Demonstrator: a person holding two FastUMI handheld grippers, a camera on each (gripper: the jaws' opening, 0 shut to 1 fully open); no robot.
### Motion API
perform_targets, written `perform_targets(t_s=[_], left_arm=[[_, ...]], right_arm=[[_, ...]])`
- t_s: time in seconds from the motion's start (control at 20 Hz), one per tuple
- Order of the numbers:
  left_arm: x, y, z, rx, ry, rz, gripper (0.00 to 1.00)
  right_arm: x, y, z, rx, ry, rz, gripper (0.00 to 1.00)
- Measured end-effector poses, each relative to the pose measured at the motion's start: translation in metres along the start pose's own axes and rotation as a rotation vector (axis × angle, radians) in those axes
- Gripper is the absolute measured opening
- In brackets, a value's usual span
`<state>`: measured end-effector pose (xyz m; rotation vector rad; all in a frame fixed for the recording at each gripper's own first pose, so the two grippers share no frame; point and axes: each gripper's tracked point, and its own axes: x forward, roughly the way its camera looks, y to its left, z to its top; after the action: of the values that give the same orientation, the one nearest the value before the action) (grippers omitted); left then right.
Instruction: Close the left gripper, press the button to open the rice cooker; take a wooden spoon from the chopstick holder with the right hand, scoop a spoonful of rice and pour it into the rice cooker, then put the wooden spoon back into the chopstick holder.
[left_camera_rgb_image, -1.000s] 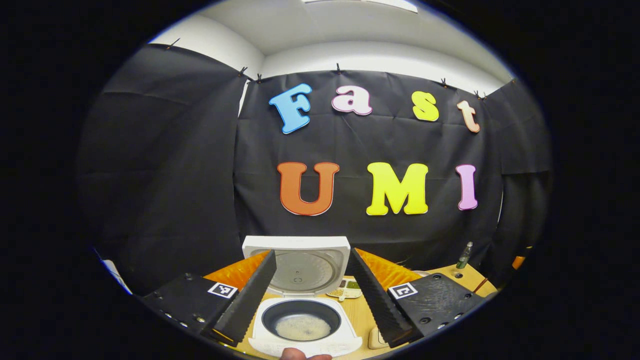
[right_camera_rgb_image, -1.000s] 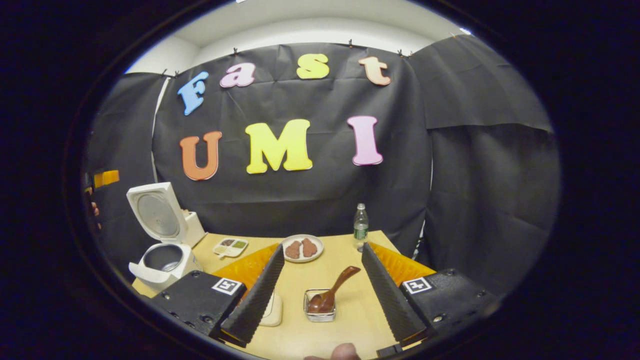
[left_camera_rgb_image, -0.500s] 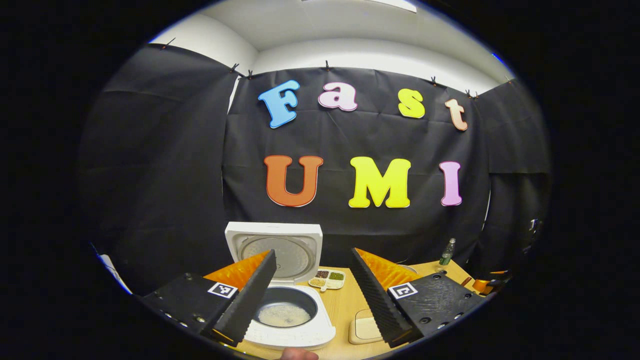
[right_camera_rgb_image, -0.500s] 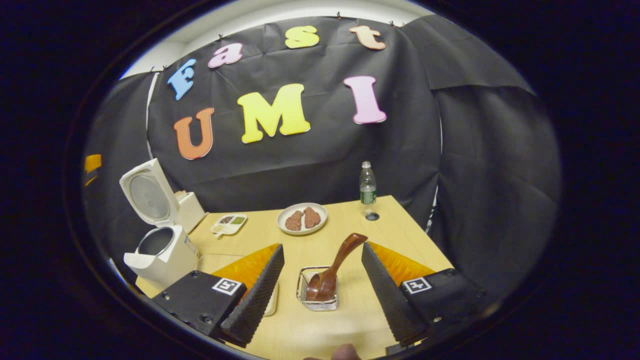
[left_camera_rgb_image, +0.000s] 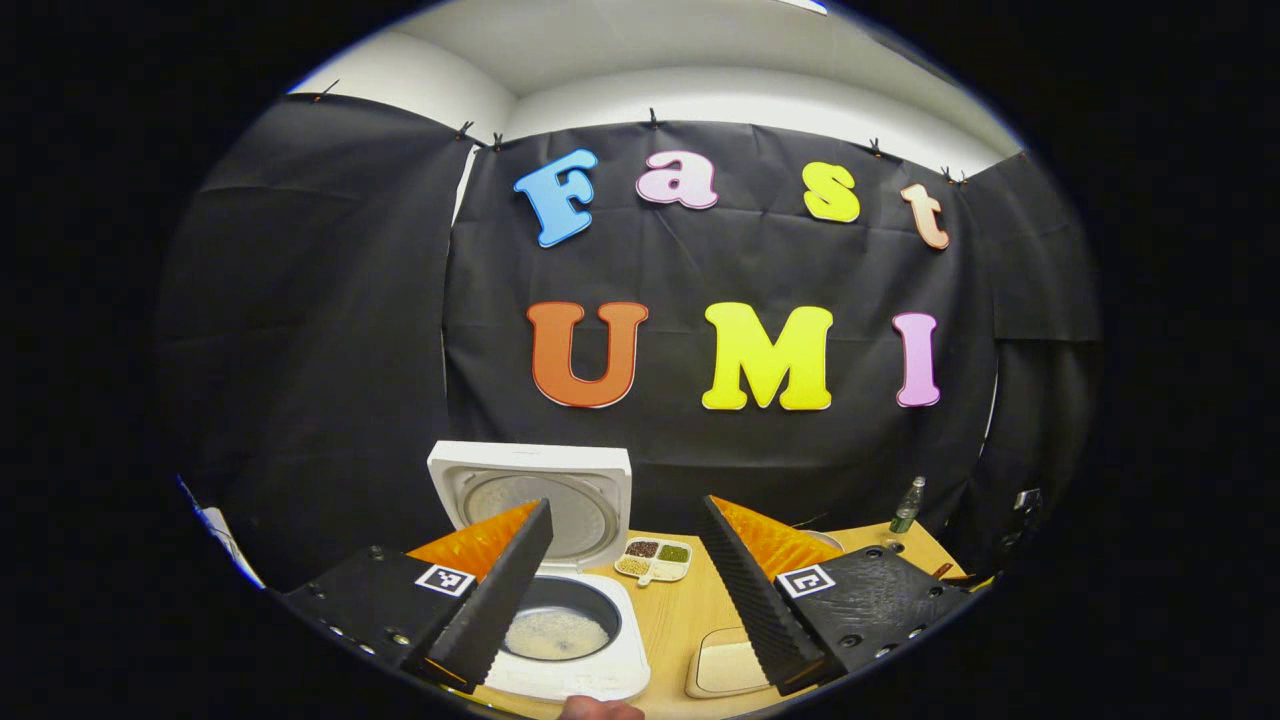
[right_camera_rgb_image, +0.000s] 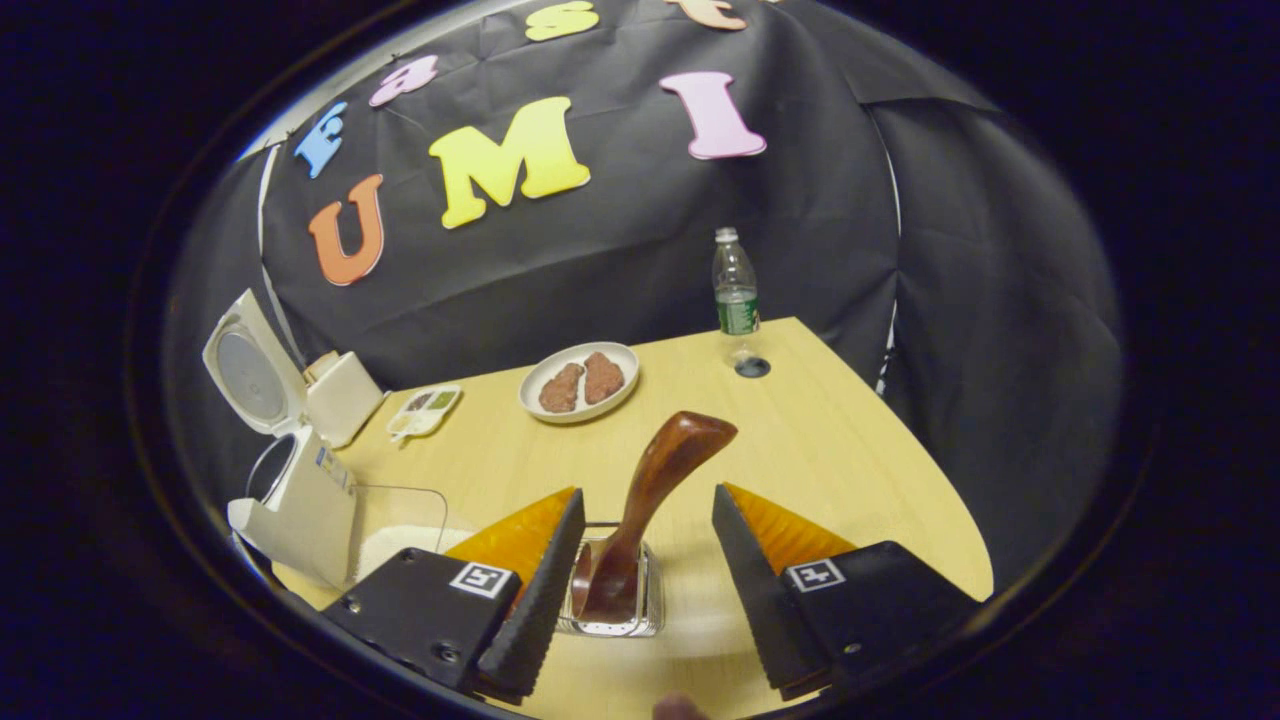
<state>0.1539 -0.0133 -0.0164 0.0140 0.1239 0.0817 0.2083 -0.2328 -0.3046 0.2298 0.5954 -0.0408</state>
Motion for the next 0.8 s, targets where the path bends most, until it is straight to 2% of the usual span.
perform_targets(t_s=[0.15, 0.25, 0.3, 0.45, 0.55, 0.8], left_arm=[[0.008, -0.003, -0.005, 0.012, 0.016, 0.027, 0.94], [0.01, -0.005, -0.006, 0.014, 0.022, 0.036, 0.94], [0.011, -0.007, -0.007, 0.016, 0.027, 0.036, 0.94], [0.015, -0.007, -0.01, 0.018, 0.038, 0.035, 0.95], [0.014, -0.002, -0.008, 0.012, 0.035, 0.036, 0.95], [0.004, 0.021, -0.009, 0.014, 0.023, 0.027, 0.95]], right_arm=[[0.019, -0.003, -0.004, 0.076, 0.044, 0.04, 0.67], [0.027, 0.001, -0.003, 0.102, 0.052, 0.069, 0.49], [0.027, 0.004, -0.003, 0.102, 0.055, 0.079, 0.51], [0.029, 0.009, -0.003, 0.107, 0.061, 0.086, 0.28], [0.025, 0.012, -0.002, 0.129, 0.067, 0.085, 0.23], [-0.001, 0.021, 0.005, 0.128, 0.043, 0.049, 0.19]])
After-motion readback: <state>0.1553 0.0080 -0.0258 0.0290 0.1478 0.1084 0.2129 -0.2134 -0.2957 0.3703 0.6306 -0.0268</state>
